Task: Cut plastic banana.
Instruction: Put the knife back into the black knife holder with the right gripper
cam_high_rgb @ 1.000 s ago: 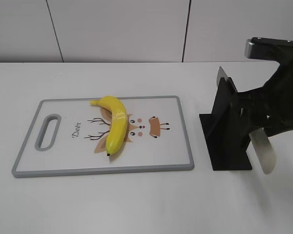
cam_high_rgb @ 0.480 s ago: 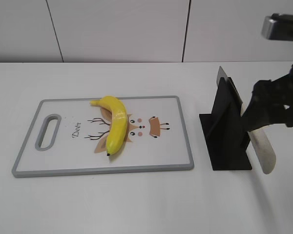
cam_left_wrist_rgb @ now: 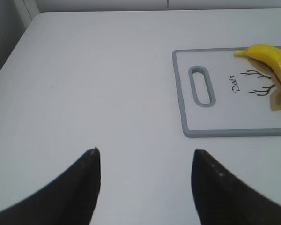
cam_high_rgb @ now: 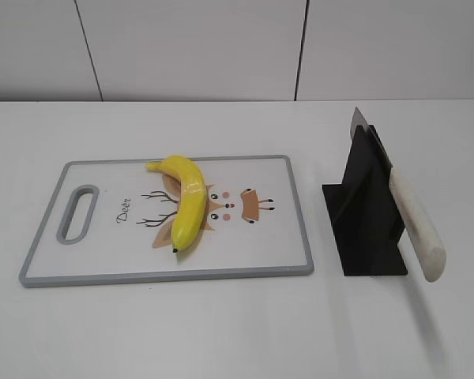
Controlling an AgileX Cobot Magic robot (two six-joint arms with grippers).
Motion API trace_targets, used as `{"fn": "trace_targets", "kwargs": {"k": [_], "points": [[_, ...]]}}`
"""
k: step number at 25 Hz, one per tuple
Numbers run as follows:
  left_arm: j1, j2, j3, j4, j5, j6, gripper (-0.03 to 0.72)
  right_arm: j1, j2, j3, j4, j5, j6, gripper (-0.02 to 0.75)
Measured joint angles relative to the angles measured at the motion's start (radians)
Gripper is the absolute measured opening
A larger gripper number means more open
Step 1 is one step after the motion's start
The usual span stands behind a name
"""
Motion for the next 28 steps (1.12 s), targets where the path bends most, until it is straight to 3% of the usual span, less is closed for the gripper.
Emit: {"fn": "trace_targets", "kwargs": {"k": [9,17,19,24,28], "points": [[0.0,0.0,0.0,0.0,0.0,0.0,0.58,0.0,-0.466,0.094,-0.033,0.046,-0.011,0.588],[0.0,0.0,0.0,-0.001,0.0,0.0,0.58,-0.014,-0.604,0.096,-0.017,0.055,-0.012,0.587],[0.0,0.0,0.0,0.0,0.0,0.0,0.58,-0.058,-0.604,0.096,-0.003,0.055,-0.012,0.587],[0.0,0.0,0.0,0.0,0.0,0.0,0.58,-0.26,-0.604,0.096,0.017,0.055,-0.013,0.585],[0.0,0.0,0.0,0.0,0.0,0.0,0.58,-0.321,-0.604,0.096,0.034,0.055,-0.013,0.585]]}}
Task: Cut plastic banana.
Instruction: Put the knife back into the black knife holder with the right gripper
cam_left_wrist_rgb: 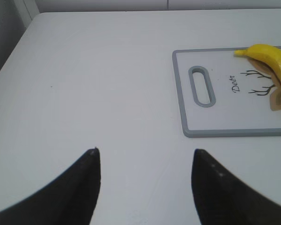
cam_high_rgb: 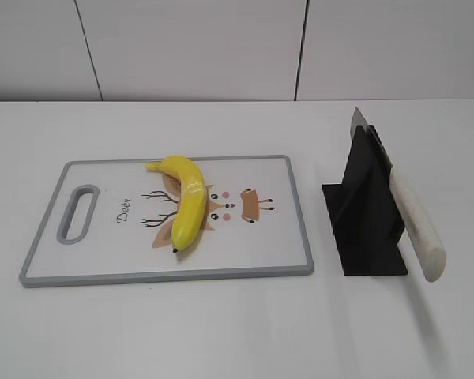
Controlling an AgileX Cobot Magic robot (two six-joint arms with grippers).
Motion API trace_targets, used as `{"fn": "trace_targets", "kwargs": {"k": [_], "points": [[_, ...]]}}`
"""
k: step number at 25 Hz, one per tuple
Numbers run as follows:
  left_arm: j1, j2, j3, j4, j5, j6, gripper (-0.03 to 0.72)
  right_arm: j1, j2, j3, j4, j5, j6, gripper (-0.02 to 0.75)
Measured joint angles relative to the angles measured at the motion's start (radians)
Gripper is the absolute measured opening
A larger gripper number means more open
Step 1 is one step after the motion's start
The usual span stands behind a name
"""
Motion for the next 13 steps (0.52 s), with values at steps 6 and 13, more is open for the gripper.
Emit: {"fn": "trace_targets", "kwargs": {"k": [6,13], "points": [[0.0,0.0,0.0,0.0,0.0,0.0,0.58,-0.001,0.0,0.0,0.025,0.0,0.0,0.585],[0.0,0.0,0.0,0.0,0.0,0.0,0.58,-0.001,0.0,0.0,0.028,0.0,0.0,0.585]]}}
